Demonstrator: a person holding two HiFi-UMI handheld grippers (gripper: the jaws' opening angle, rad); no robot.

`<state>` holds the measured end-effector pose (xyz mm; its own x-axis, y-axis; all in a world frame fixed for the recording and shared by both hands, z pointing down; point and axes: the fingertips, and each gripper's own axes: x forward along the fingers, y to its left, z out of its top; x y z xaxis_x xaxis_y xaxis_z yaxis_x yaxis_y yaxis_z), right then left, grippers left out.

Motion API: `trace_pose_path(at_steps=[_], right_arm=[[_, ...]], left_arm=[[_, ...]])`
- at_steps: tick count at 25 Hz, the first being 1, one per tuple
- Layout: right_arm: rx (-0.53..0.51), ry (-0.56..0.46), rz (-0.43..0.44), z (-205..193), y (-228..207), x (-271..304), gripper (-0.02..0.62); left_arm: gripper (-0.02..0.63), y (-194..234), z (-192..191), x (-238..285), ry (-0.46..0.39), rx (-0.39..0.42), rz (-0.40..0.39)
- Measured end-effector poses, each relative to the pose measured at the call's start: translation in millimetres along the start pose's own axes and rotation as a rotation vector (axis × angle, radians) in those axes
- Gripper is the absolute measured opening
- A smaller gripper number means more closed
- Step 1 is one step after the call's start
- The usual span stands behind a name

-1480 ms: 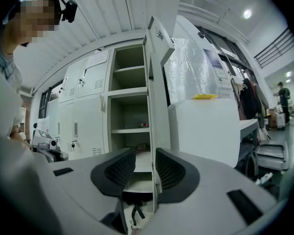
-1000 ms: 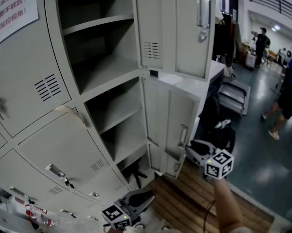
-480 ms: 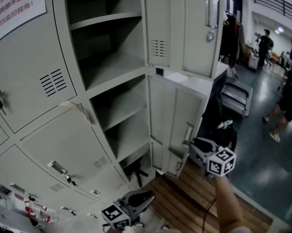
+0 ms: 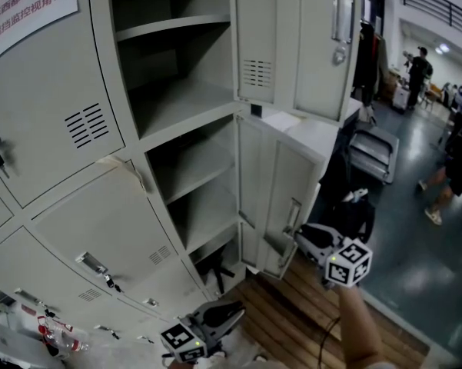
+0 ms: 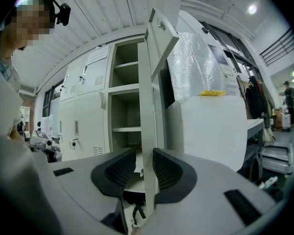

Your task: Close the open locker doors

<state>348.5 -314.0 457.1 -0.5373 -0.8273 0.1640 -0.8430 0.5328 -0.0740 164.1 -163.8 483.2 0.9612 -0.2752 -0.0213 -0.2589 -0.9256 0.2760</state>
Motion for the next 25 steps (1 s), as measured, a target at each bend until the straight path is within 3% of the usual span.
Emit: trace_pose_path(at_steps=[13,25], right_arm=[[-0.050,-0.006,0.085,-1,58,12,0.101],[-0.021,-0.033,0.177,5,128,45,0.101]], left_arm=[[0.046,9,0,-11,-0.009,0.000,0.007],[0.046,29,-3,-33,-0.001,0.036,0.034]])
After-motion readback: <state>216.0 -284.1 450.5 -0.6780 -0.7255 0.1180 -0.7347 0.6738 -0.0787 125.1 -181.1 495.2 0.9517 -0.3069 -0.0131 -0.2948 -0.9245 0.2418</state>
